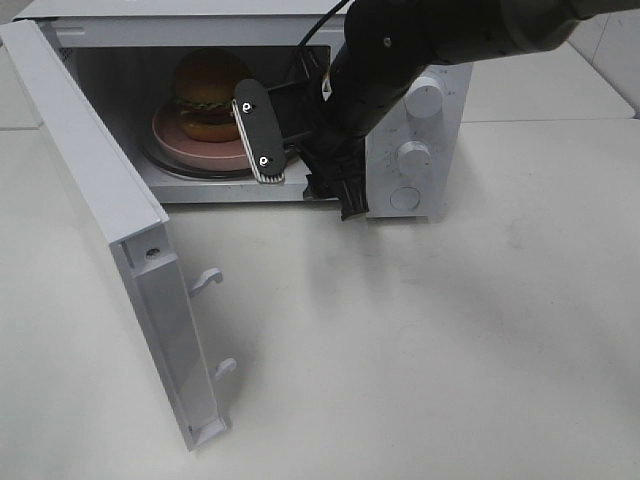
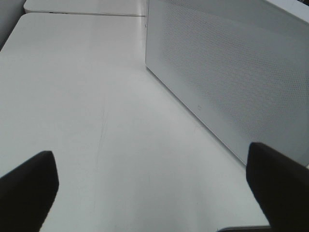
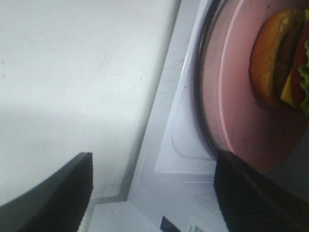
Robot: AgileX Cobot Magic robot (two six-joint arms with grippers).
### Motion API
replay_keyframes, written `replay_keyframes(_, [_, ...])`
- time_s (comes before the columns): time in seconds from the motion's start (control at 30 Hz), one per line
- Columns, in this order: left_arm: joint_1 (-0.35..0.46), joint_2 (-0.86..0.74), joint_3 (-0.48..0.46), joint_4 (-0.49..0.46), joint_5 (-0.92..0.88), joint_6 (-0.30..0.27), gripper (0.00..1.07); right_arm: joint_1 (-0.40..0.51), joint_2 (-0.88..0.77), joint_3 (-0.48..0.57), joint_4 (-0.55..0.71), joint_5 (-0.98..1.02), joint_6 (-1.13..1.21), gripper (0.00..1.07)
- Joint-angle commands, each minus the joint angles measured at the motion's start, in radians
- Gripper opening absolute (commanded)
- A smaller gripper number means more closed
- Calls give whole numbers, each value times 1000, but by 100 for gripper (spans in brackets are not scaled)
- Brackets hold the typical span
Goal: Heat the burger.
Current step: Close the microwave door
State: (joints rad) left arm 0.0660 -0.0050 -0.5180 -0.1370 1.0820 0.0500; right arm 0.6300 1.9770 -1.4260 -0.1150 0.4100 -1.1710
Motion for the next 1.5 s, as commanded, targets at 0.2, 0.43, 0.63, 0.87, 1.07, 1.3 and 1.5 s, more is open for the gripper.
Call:
replay_keyframes(0.2, [-3,-17,1,-4,-11,-2,98,1,-165,176,-6,-3,29,69])
replay_keyframes(0.43, [-3,-17,1,-4,-11,-2,98,1,-296,299,-4,-1,163,69])
replay_keyframes(0.63, [-3,-17,1,-4,-11,-2,98,1,-442,421,-4,9,464,69])
replay_keyframes(0.87, [-3,-17,1,-4,-11,-2,98,1,-614,548,-8,122,813,69])
replay_keyframes(1.07, [-3,-17,1,-4,-11,-2,98,1,-738,622,-8,280,1036,69])
replay_keyframes(1.3, [-3,-17,1,-4,-11,-2,98,1,-841,650,-4,482,1148,69])
replay_keyframes(1.5, [-3,-17,1,-4,-11,-2,98,1,-941,650,-4,608,1159,69])
